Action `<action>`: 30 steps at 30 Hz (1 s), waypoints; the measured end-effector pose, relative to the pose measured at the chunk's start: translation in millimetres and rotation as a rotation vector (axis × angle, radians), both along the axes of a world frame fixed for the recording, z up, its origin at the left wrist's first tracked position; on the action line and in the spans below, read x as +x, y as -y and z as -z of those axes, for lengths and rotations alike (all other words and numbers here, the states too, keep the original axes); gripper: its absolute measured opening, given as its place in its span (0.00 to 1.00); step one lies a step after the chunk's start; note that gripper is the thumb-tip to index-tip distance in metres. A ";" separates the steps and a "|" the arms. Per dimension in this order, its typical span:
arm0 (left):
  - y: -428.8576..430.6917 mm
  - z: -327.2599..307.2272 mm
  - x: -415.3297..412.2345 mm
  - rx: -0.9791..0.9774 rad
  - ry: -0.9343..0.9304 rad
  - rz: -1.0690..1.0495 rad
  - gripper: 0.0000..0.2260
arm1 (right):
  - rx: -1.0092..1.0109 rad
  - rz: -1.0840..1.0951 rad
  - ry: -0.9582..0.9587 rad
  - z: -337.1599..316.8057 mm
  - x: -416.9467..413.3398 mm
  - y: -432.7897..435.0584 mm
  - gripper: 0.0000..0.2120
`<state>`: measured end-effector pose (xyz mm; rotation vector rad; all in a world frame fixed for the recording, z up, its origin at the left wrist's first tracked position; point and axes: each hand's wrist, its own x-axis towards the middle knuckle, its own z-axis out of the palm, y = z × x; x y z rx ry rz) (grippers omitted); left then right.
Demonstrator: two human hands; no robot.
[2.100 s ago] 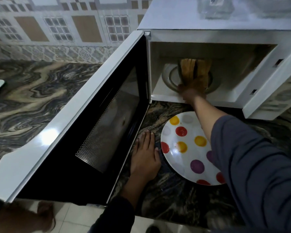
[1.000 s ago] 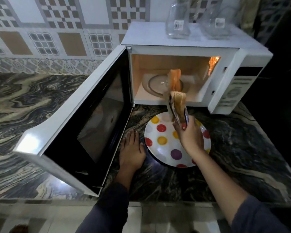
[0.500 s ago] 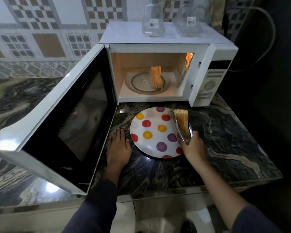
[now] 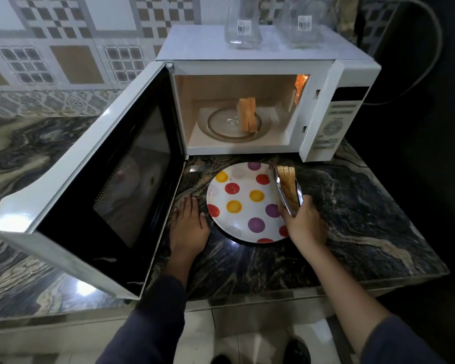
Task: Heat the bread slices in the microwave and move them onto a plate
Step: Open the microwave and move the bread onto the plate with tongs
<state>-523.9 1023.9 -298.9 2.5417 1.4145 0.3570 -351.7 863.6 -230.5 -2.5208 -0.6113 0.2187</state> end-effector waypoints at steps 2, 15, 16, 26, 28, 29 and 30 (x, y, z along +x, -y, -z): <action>0.5 -0.5 -0.1 0.006 0.004 0.003 0.37 | -0.009 0.003 0.008 0.5 0.0 -2.8 0.24; -0.2 -0.6 1.1 -0.023 -0.033 0.008 0.31 | 0.130 0.004 -0.044 5.8 1.3 -6.0 0.34; 0.3 -1.1 1.2 -0.027 -0.039 0.008 0.30 | 0.147 0.001 -0.033 5.7 -1.0 -3.4 0.34; 1.9 -4.8 0.8 -0.003 -0.048 0.054 0.29 | 0.293 -0.069 0.128 -41.7 2.0 -50.0 0.35; 1.5 -3.9 0.5 0.010 -0.027 0.054 0.32 | 0.295 -0.072 0.094 -53.1 12.1 -73.2 0.35; 1.4 -3.8 0.3 0.012 -0.020 0.057 0.33 | 0.268 -0.075 0.069 -57.7 17.2 -85.7 0.35; 1.1 -3.4 0.0 0.012 -0.014 0.060 0.34 | 0.230 -0.082 0.047 -60.0 23.5 -98.9 0.34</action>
